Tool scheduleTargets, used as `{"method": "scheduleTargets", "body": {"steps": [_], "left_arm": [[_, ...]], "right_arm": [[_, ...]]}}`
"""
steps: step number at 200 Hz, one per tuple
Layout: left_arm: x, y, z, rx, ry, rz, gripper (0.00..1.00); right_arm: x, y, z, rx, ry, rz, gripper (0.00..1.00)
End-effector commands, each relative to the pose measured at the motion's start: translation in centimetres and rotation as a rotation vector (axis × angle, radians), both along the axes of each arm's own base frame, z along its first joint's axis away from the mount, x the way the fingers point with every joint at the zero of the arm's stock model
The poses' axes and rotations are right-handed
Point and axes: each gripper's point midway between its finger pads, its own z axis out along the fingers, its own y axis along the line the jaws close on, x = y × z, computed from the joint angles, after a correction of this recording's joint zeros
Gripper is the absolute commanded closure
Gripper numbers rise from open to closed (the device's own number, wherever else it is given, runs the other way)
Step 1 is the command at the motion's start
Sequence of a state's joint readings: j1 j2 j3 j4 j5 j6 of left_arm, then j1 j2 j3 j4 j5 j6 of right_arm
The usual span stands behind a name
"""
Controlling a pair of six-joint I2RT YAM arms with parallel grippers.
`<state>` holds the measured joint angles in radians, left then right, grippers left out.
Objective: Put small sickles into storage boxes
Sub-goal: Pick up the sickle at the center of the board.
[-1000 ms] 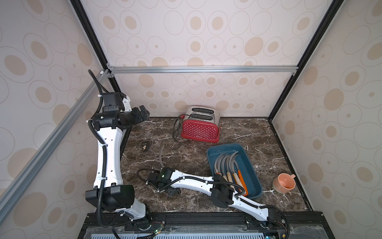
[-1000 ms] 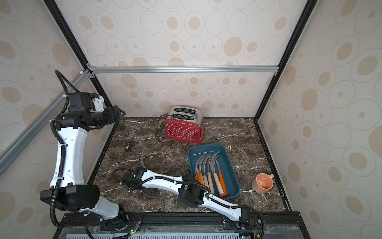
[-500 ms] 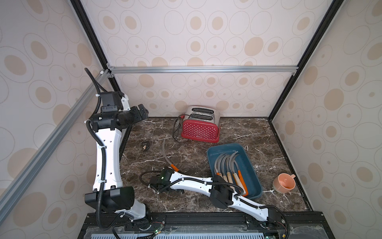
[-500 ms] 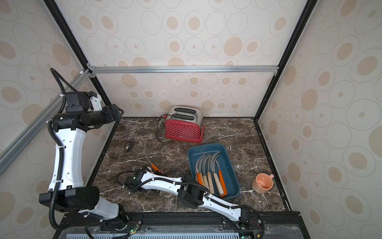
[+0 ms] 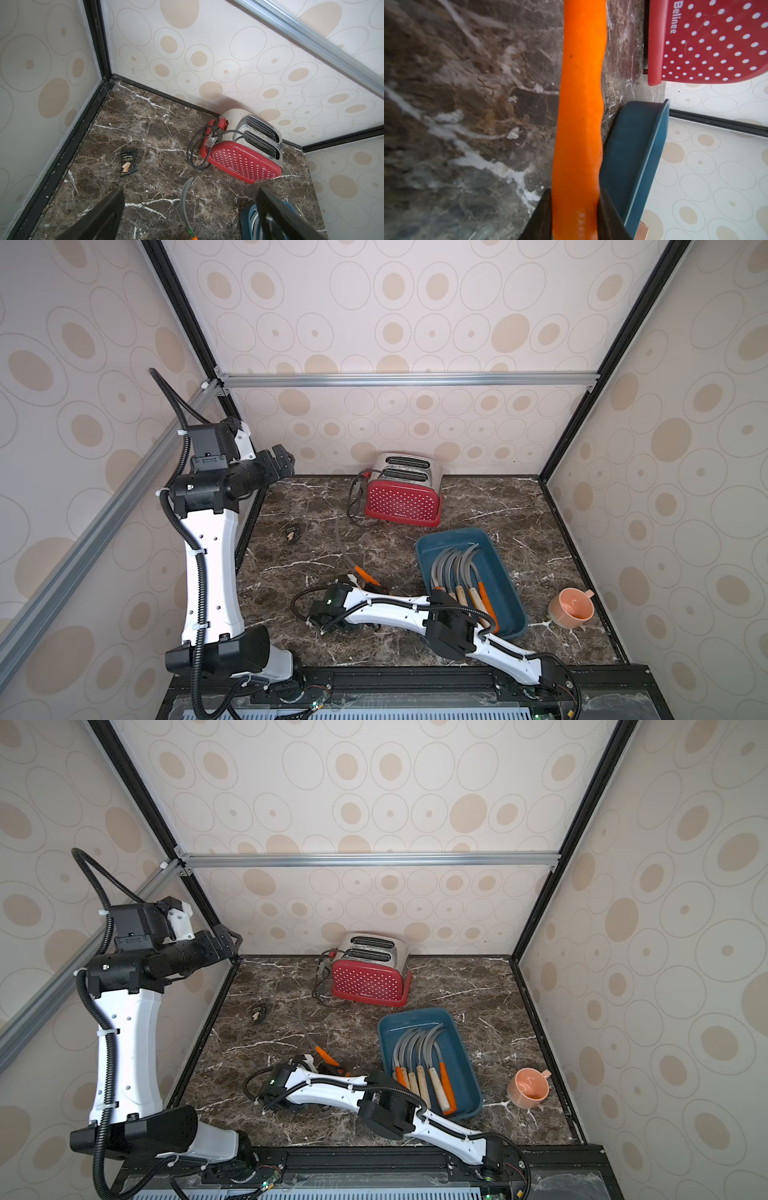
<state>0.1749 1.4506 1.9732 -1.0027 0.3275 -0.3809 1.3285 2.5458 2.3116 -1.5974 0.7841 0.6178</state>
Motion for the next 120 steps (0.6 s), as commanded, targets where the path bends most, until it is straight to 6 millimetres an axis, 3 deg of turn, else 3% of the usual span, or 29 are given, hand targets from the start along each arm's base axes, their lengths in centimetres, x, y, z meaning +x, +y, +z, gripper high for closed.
{"method": "scheduleTargets", "body": {"steps": [1,47,120], "left_arm": [[-0.9,0.0,2.3,0.034,-0.066,-0.004,0.01],[-0.9,-0.2,1.7,0.046,-0.05,-0.029,0.01],[-0.9,-0.8,1.1,0.053,-0.038,-0.079,0.01]], "right_arm": [[-0.5,-2.5,4.5,-0.029,-0.051,-0.022,1.0],[-1.0,-4.5,6.0,-0.031,-0.064,-0.062,1.0],[-2.7,-9.6,9.0,0.025,-0.066,-0.172,1.0]]}}
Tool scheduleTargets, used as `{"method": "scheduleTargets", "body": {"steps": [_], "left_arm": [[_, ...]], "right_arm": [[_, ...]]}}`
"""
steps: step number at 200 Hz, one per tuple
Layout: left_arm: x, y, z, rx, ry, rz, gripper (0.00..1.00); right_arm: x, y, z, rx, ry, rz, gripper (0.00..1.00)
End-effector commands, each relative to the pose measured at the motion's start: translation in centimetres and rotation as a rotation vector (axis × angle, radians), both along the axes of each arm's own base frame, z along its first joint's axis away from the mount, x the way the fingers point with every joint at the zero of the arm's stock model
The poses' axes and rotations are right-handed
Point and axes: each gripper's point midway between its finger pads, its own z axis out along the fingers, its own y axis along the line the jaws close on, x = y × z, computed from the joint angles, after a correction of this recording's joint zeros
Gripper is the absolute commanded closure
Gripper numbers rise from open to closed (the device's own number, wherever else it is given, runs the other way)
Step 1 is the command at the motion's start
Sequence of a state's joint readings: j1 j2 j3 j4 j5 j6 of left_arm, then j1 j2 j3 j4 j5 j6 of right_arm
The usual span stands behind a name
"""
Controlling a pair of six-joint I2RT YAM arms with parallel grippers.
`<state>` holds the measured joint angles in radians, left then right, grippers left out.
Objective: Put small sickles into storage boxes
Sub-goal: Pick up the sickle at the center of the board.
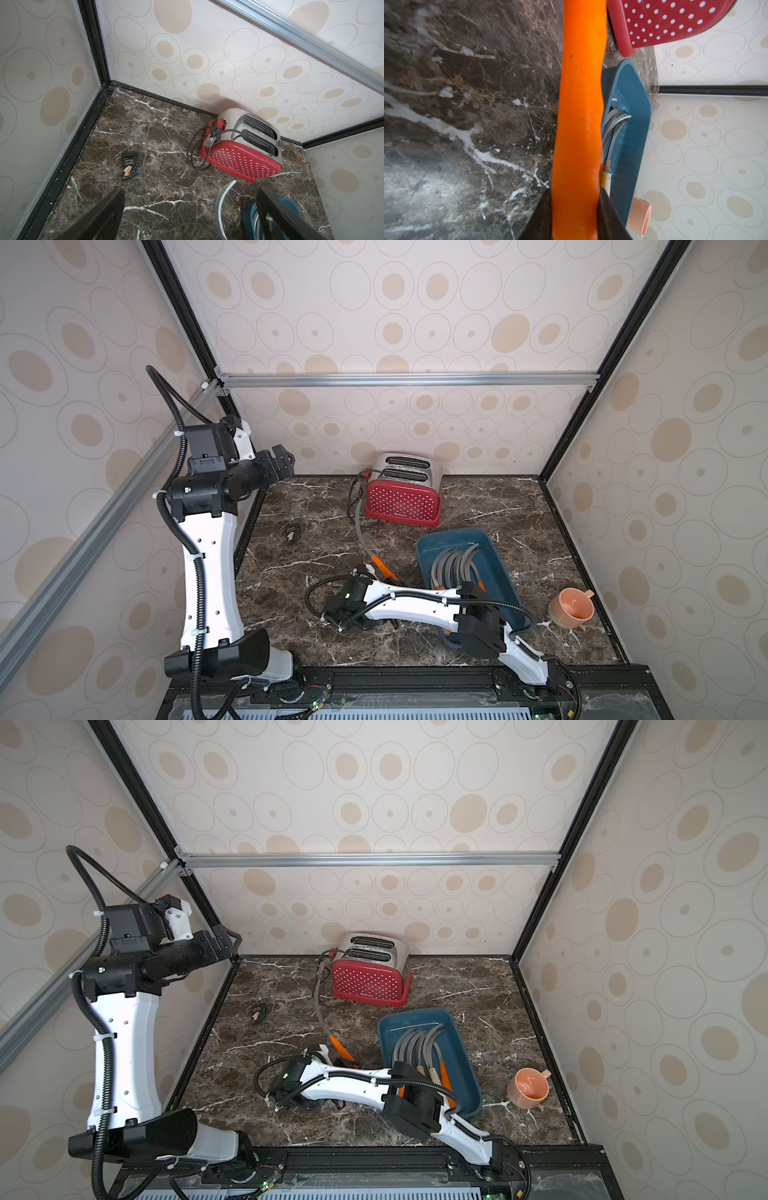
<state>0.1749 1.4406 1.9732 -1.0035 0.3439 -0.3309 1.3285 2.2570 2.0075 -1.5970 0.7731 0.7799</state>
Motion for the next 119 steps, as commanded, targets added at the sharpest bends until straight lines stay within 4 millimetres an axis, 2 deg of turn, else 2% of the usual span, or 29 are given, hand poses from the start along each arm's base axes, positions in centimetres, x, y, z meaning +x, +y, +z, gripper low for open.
{"method": "scheduleTargets", "body": {"steps": [1,25,45,75,119], "left_arm": [[-0.6,-0.5,0.7,0.017,-0.022,-0.041,0.01],[-0.5,-0.8,0.3,0.018,-0.014,-0.062,0.01],[-0.3,-1.1,-0.3,0.024,-0.005,-0.087,0.01],[0.0,-0.9,-1.6,0.043,0.019,-0.094,0.01],[0.6,-0.9,-2.1,0.068,0.028,-0.108,0.01]], "right_arm": [[-1.2,-4.4,3.8,-0.061,-0.005,-0.066,1.0],[-2.1,-6.8,4.5,-0.035,0.003,-0.119,1.0],[-2.9,-8.8,4.3,-0.002,0.03,-0.169,1.0],[-4.2,-11.5,3.5,0.096,0.083,-0.243,1.0],[-5.6,-14.6,2.2,0.221,0.147,-0.343,1.0]]}}
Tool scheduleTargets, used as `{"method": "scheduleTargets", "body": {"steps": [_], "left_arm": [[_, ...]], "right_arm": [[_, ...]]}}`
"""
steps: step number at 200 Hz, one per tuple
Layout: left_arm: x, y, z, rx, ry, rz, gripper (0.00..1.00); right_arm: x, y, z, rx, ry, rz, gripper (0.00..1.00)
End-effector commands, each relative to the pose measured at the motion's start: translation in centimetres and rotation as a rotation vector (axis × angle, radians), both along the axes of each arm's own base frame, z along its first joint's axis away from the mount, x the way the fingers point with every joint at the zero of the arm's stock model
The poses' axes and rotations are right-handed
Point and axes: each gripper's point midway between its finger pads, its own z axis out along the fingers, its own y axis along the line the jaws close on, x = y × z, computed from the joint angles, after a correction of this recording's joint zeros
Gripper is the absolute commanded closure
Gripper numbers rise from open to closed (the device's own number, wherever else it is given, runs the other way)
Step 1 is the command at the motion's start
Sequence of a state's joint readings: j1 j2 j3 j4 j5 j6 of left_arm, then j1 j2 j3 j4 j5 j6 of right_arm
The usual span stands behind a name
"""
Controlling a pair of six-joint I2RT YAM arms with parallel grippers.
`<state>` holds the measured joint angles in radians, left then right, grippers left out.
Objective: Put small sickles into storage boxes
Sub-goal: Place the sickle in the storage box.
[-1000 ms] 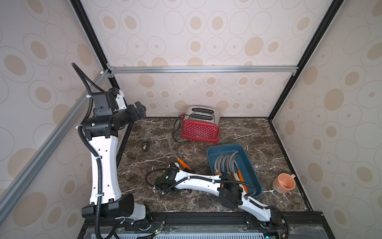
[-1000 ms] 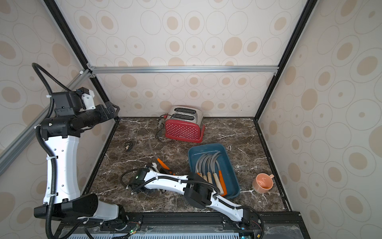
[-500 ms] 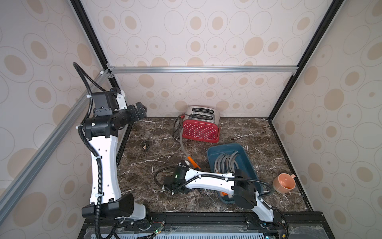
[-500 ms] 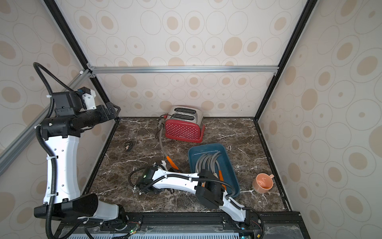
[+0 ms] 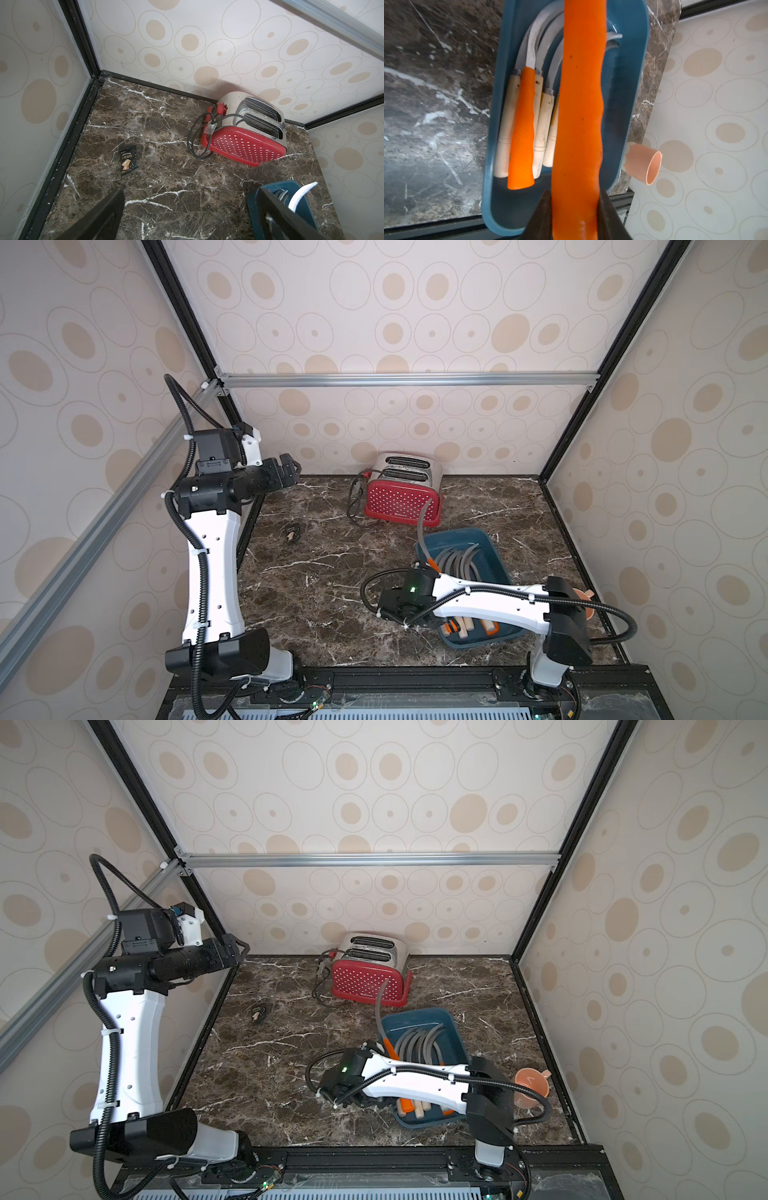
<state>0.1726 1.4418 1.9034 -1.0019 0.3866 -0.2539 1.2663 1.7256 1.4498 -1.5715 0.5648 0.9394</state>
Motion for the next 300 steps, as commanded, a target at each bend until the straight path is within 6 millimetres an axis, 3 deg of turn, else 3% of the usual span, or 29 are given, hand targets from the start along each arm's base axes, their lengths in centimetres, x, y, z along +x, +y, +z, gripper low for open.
{"method": "scheduleTargets", "body": {"steps": [1,81,201,214,234,259,300], "left_arm": [[0.3,-0.1,0.5,0.038,-0.027,-0.031,0.01],[0.2,-0.8,-1.0,0.059,0.011,-0.074,0.01],[0.3,-1.7,-2.6,0.085,0.054,-0.12,0.01],[0.4,-1.7,-2.8,0.088,0.059,-0.121,0.01],[0.4,-1.8,-3.1,0.088,0.068,-0.126,0.01],[0.5,-1.8,-3.3,0.086,0.072,-0.131,0.01],[0.7,-2.1,-3.3,0.084,0.075,-0.139,0.01]], "right_arm": [[-0.9,-1.3,-0.8,0.086,0.027,-0.095,1.0],[-2.8,-2.5,-6.1,0.248,0.198,-0.191,1.0],[-2.8,-3.2,-9.9,0.252,0.323,-0.224,1.0],[-2.7,-3.1,-9.8,0.252,0.327,-0.223,0.97],[-2.6,-3.1,-9.7,0.249,0.327,-0.222,0.8],[-2.3,-3.1,-9.4,0.244,0.325,-0.221,0.67],[-2.0,-2.8,-9.2,0.247,0.33,-0.212,0.53]]}}
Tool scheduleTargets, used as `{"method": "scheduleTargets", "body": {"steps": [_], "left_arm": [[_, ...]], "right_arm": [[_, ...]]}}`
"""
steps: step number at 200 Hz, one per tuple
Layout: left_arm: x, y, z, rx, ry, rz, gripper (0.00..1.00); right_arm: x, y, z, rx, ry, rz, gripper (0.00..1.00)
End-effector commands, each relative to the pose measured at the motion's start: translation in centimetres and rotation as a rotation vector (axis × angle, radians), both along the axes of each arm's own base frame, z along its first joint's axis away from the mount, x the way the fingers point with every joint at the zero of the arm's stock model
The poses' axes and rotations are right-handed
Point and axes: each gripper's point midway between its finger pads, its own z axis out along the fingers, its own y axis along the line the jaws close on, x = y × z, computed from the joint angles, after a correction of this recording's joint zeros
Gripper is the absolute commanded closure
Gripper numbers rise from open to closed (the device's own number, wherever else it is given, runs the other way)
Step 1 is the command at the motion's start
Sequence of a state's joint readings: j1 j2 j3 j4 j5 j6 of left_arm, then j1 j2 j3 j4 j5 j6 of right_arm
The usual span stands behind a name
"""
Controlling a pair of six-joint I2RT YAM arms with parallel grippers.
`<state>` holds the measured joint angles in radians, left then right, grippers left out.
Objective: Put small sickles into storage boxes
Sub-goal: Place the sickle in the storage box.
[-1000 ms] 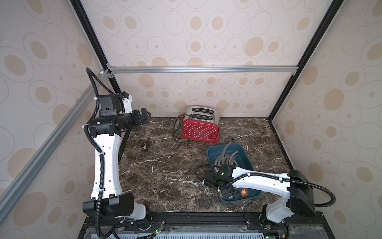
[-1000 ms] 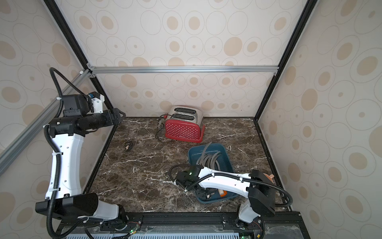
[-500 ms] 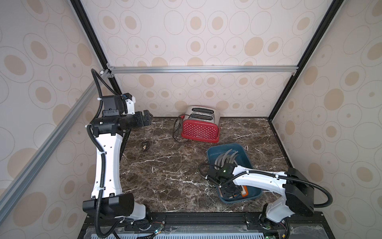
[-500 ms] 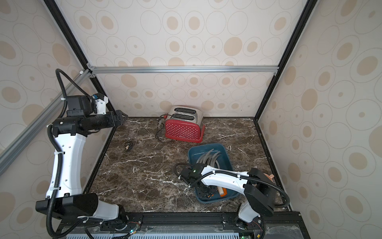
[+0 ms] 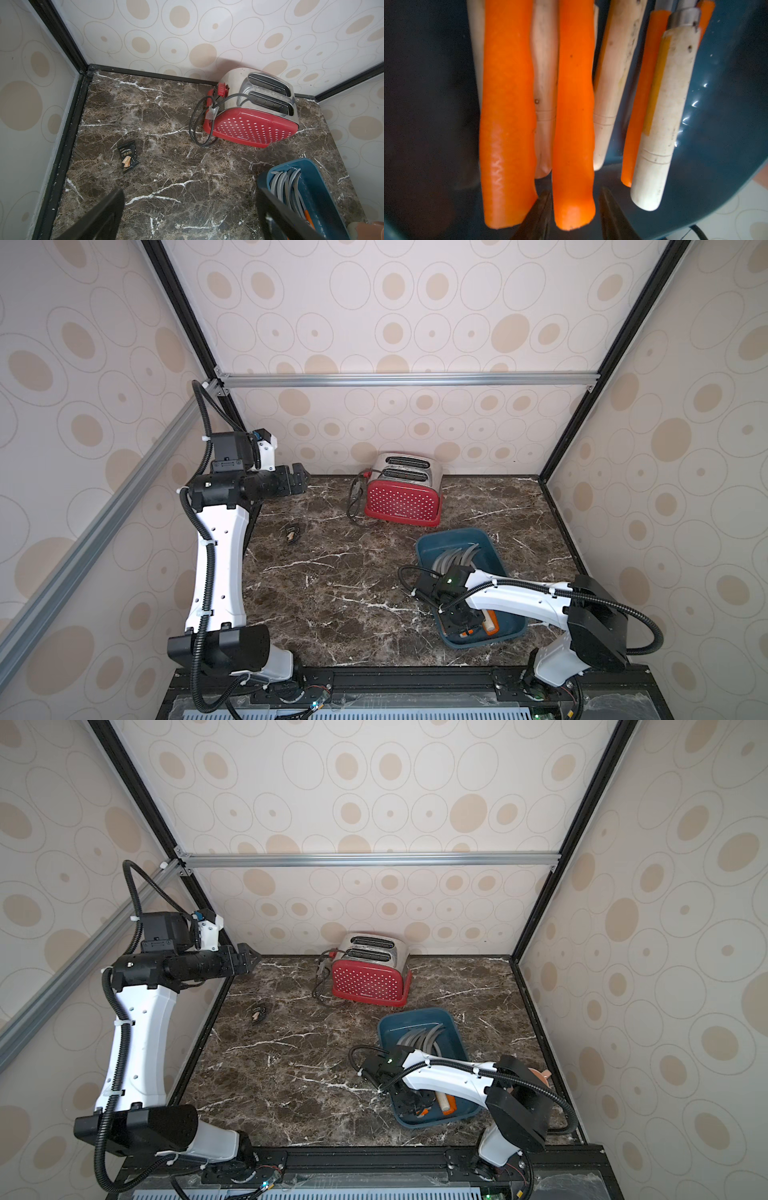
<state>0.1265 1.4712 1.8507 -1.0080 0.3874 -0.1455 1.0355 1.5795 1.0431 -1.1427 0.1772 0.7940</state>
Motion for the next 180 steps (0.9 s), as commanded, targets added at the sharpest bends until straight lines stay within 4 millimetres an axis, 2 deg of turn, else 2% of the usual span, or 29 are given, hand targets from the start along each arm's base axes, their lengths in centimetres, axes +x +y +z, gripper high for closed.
{"method": "scheduleTargets", "body": {"steps": [1,37,64,80,97,117,142,157,180], "left_arm": [[0.0,-0.4,-0.1,0.012,0.008,-0.028,0.01],[0.0,-0.5,0.2,0.015,0.001,-0.03,0.01],[0.2,-0.6,0.8,0.006,-0.011,-0.029,0.01],[0.2,-0.7,1.1,0.003,-0.02,-0.031,0.01],[0.1,-0.7,1.2,0.008,-0.024,-0.034,0.01],[-0.3,-0.6,1.1,0.025,-0.026,-0.033,0.01],[-1.2,-0.5,1.1,0.043,-0.028,-0.036,0.01],[-1.7,-0.4,0.9,0.057,-0.028,-0.033,0.01],[-2.2,-0.2,0.6,0.076,-0.026,-0.032,0.01]], "right_arm": [[0.2,-0.2,0.4,-0.024,0.004,-0.003,0.53],[0.6,-0.7,1.3,-0.045,-0.024,-0.006,0.51],[1.5,-0.8,4.0,-0.01,-0.089,-0.026,0.51],[2.3,1.3,5.7,0.114,-0.138,-0.035,0.52],[3.1,4.0,6.2,0.24,-0.158,-0.036,0.54],[4.1,5.9,5.7,0.273,-0.167,-0.04,0.58],[4.4,8.7,3.5,0.308,-0.12,-0.04,0.6],[4.7,9.5,2.5,0.294,-0.117,-0.04,0.61],[5.1,9.7,1.5,0.244,-0.121,-0.043,0.61]]}}
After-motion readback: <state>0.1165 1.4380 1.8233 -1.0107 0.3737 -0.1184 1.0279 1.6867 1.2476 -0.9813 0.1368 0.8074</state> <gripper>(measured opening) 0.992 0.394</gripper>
